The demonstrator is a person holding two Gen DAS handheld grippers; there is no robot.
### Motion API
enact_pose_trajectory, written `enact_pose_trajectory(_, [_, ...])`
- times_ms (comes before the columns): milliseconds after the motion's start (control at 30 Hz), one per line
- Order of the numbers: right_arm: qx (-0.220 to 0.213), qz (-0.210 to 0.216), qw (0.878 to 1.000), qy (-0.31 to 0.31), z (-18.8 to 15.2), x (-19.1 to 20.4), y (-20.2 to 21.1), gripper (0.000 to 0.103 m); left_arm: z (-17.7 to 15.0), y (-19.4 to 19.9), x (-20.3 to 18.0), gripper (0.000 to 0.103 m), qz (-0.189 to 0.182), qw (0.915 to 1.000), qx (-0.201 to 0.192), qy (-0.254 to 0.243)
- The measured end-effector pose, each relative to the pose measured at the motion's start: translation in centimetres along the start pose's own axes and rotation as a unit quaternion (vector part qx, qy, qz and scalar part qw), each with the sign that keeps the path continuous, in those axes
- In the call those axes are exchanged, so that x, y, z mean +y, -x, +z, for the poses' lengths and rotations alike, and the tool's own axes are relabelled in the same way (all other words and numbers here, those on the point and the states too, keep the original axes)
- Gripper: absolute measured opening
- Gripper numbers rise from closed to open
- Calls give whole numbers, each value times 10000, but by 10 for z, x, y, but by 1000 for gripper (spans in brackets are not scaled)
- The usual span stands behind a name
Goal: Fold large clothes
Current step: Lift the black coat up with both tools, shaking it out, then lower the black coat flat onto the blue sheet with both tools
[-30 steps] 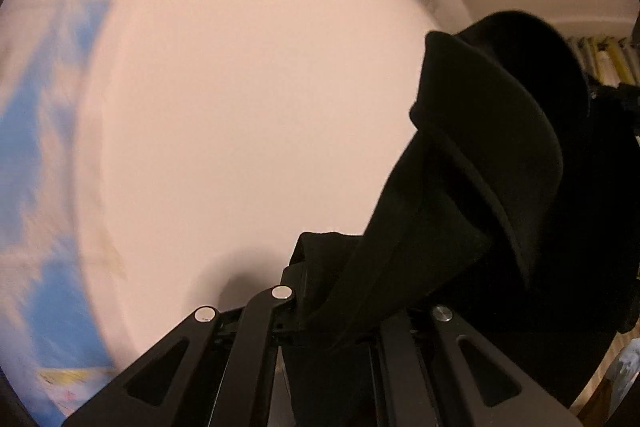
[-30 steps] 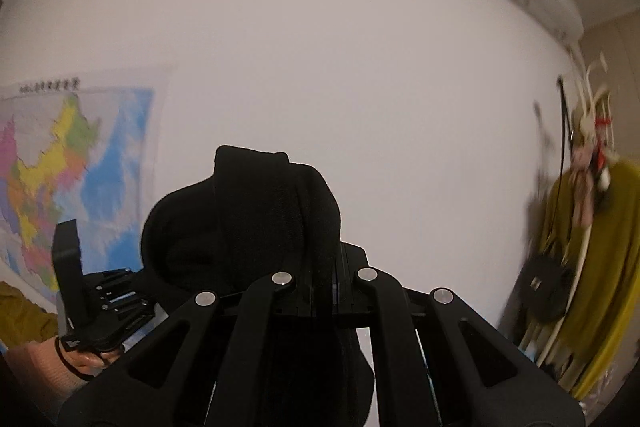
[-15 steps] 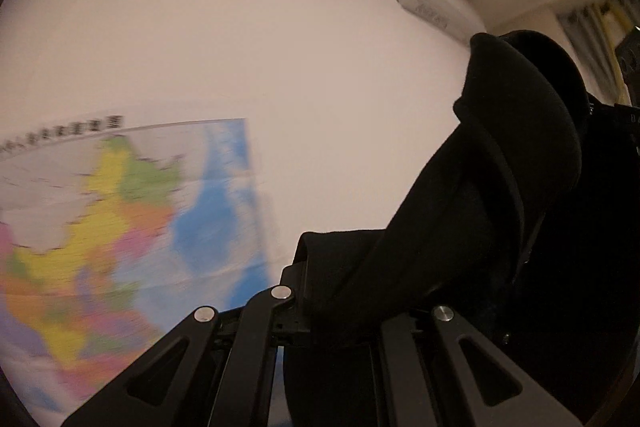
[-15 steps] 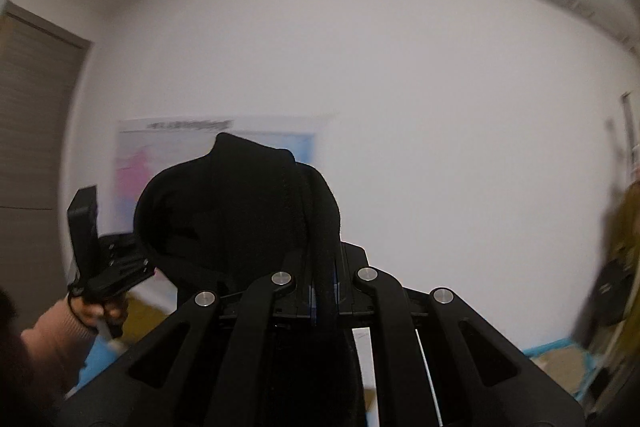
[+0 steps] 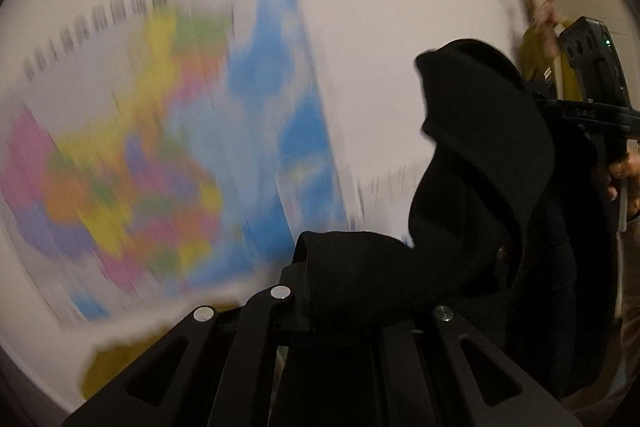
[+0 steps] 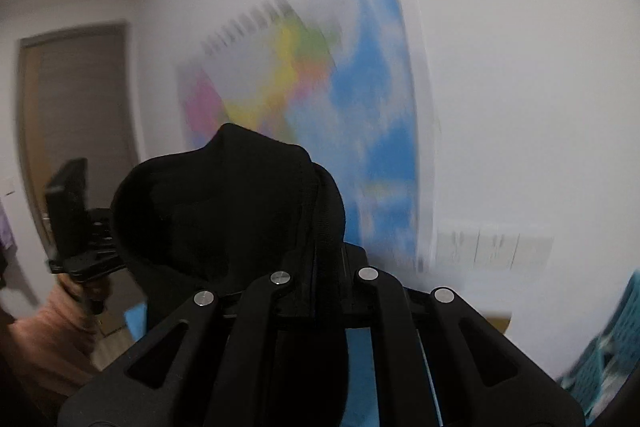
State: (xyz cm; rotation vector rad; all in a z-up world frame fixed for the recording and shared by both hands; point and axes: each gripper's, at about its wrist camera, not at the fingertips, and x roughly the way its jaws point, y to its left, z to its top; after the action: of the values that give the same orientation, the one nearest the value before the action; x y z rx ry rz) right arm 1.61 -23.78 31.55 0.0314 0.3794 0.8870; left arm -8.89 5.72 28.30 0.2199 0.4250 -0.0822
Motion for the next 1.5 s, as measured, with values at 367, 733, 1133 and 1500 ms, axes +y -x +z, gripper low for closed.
enact_pose_trajectory(367, [2431,-319,9648,-949,-145,-124,-287,5,-146,-296,64,3,230,9531,2748,1243])
enact_pose_trajectory(733, [3144,-613,9385,-1290,-181,-163,-357,16,-169,-356,89,18,347,9351,3147,1591])
enact_pose_trajectory(1133, [2793,-474,9380,-1996,-216,-181,-194,85,-161,-319,85,72,189,9623,2482,1098])
enact_pose_trajectory(1500, [3202,-250,9240,-2075,-324,-74,-49,73,-182,-288,42,75,-526,9675,2377,683])
